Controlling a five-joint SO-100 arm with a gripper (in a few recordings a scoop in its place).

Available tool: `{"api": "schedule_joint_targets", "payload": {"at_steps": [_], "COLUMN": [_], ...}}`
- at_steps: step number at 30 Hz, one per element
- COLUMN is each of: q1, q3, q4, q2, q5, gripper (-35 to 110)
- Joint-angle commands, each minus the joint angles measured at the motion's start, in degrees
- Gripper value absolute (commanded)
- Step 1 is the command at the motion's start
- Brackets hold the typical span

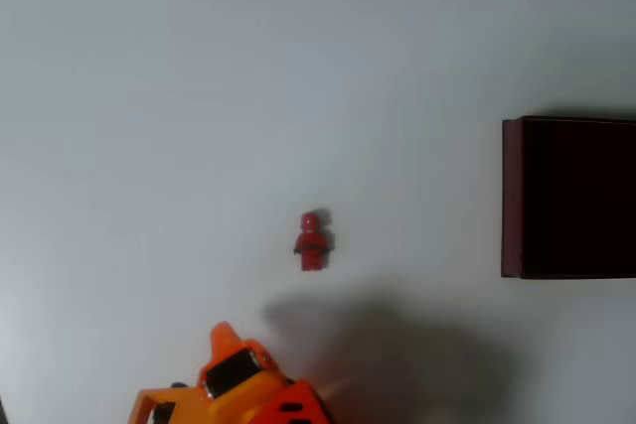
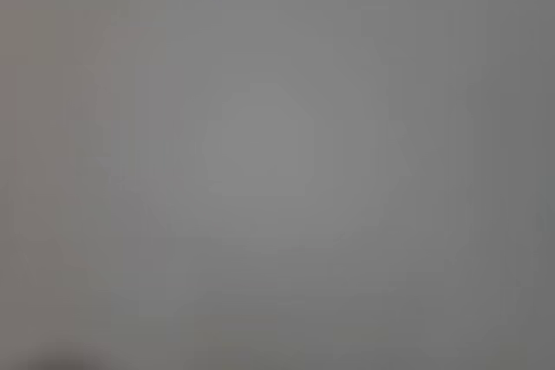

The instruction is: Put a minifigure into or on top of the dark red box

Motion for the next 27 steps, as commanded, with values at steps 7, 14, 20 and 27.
{"api": "schedule_joint_targets", "payload": {"at_steps": [7, 14, 20, 27], "q1": [-1.7, -1.7, -1.6, -1.1], "q3": [0.1, 0.1, 0.1, 0.1], "q4": [1.1, 1.1, 1.1, 1.1], "q2": [0.9, 0.9, 0.9, 0.9], "q5": [-1.3, -1.3, -1.3, 0.6], "gripper": [0, 0, 0, 0]}}
